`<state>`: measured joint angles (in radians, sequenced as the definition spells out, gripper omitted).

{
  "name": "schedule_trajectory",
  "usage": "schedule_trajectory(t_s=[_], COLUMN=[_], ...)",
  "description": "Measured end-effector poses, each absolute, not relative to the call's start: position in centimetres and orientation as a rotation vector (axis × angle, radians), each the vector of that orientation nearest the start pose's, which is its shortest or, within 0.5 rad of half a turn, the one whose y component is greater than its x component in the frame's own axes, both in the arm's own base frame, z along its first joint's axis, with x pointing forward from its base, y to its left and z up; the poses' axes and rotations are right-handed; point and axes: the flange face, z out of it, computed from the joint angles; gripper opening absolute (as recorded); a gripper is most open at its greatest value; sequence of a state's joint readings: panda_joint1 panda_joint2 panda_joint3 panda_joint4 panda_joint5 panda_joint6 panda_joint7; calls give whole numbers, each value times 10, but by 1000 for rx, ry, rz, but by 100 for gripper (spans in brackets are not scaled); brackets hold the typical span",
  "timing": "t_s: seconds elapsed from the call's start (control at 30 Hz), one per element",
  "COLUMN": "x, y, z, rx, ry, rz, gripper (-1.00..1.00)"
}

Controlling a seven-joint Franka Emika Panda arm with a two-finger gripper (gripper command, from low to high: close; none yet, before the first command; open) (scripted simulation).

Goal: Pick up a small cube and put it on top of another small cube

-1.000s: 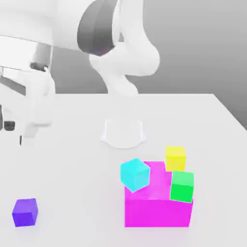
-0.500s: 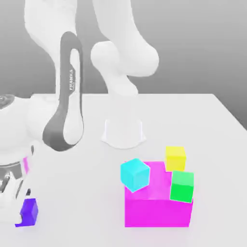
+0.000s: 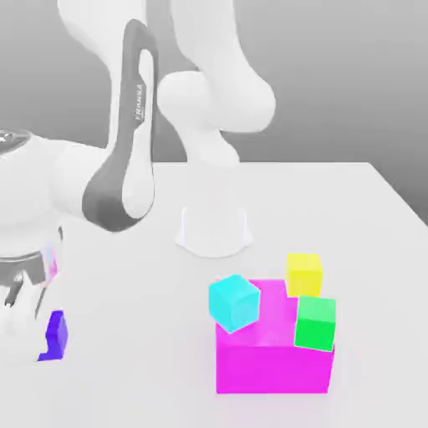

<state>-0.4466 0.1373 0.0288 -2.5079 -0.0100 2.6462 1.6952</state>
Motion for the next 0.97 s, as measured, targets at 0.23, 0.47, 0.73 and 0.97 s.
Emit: schedule_trajectory(t_s=[0.23, 0.47, 0.73, 0.97], x=[427, 377, 310, 307], y=[-45, 68, 145, 146], z=[286, 326, 324, 285], rx=[-1948, -2256, -2498, -2504], ry=[2469, 2191, 1901, 1894], rz=[-3, -2, 2, 0], gripper=[-100, -100, -100, 100])
